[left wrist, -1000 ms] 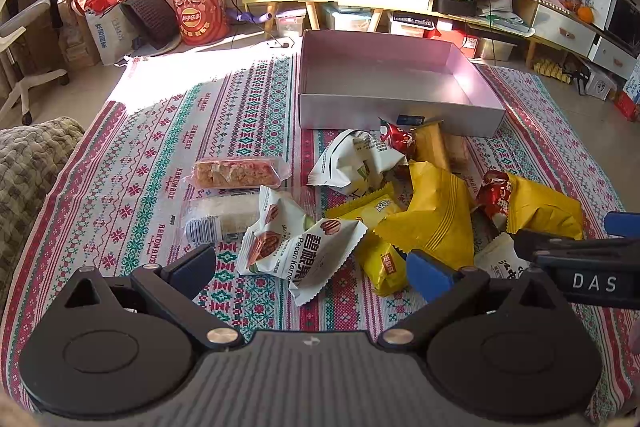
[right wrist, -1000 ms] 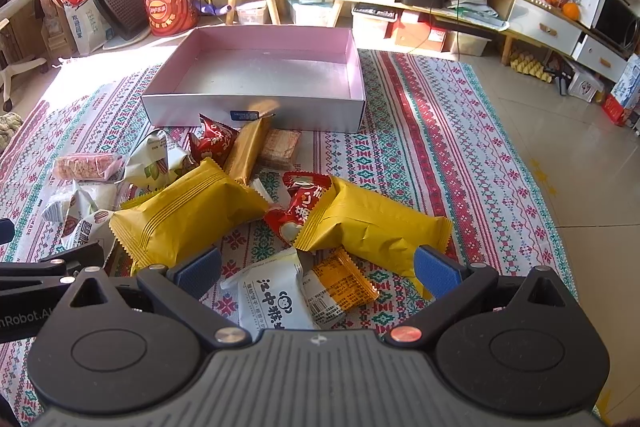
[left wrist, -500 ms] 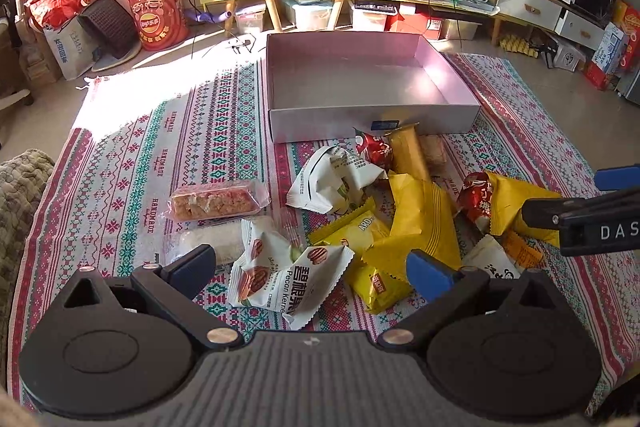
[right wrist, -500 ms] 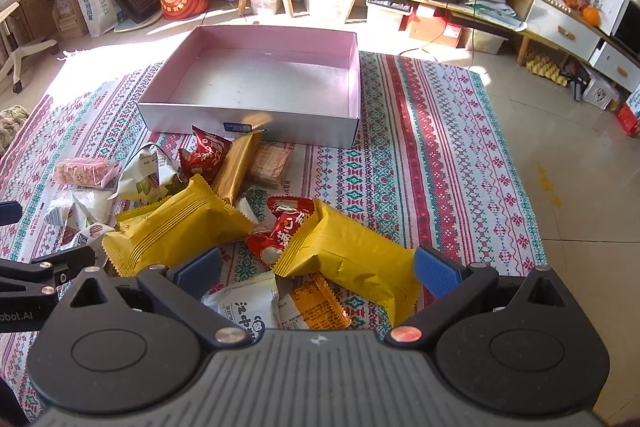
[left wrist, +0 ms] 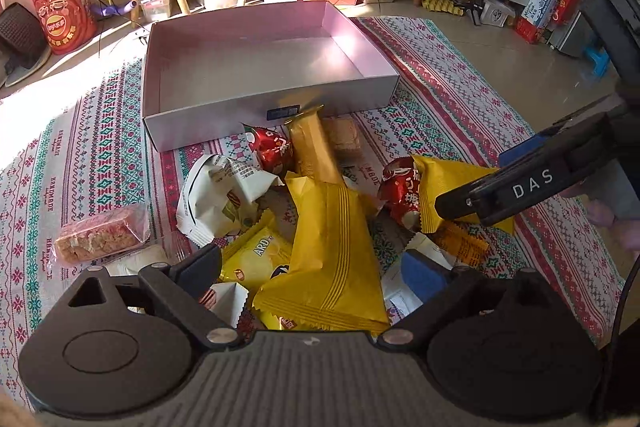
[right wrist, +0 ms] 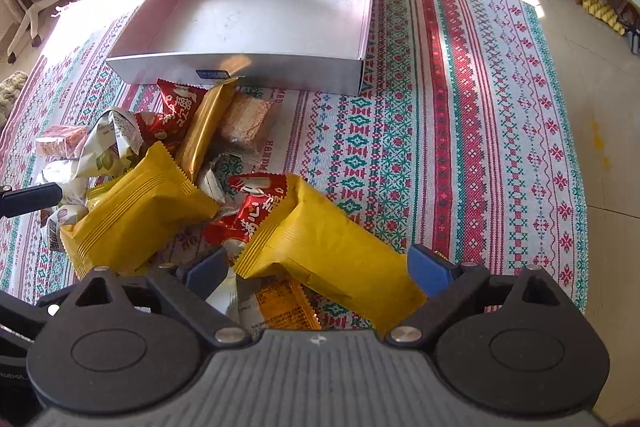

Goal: Organize snacks
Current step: 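Grasp a large yellow bag with the left tool while the right tool grasps another yellow bag, then carry both held yellow bags over the pink box with both tools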

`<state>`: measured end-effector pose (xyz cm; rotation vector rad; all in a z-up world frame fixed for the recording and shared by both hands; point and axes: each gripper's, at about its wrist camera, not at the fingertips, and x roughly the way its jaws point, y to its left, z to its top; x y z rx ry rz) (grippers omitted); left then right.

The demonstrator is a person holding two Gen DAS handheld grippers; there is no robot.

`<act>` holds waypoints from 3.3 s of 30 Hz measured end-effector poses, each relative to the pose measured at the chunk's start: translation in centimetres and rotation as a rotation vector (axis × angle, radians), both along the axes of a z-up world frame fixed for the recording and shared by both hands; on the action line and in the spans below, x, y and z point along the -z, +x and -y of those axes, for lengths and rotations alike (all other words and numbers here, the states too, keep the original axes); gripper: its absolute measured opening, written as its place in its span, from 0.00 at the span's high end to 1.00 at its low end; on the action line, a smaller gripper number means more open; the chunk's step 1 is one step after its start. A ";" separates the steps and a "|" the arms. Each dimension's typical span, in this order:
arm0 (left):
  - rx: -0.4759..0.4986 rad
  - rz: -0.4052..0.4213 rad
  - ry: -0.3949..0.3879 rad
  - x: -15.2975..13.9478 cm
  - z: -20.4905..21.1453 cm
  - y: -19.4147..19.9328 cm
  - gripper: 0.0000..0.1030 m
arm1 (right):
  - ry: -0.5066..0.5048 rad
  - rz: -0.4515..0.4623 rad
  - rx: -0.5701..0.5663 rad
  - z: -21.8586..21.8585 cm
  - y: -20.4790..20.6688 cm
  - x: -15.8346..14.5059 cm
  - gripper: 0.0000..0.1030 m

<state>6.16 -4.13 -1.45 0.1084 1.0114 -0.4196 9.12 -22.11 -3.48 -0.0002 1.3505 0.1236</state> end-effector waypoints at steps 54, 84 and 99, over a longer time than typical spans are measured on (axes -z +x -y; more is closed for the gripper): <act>-0.052 0.112 -0.120 -2.9 -1.6 1.0 0.56 | -0.011 0.152 -0.090 -2.0 -0.6 -3.8 0.66; -0.282 0.242 -0.139 -2.1 -1.1 12.3 0.56 | 0.112 0.394 0.150 -1.2 8.6 -3.9 0.67; -0.235 0.254 -0.057 0.3 -1.0 13.9 0.55 | 0.055 0.376 0.137 -3.3 12.0 -1.2 0.66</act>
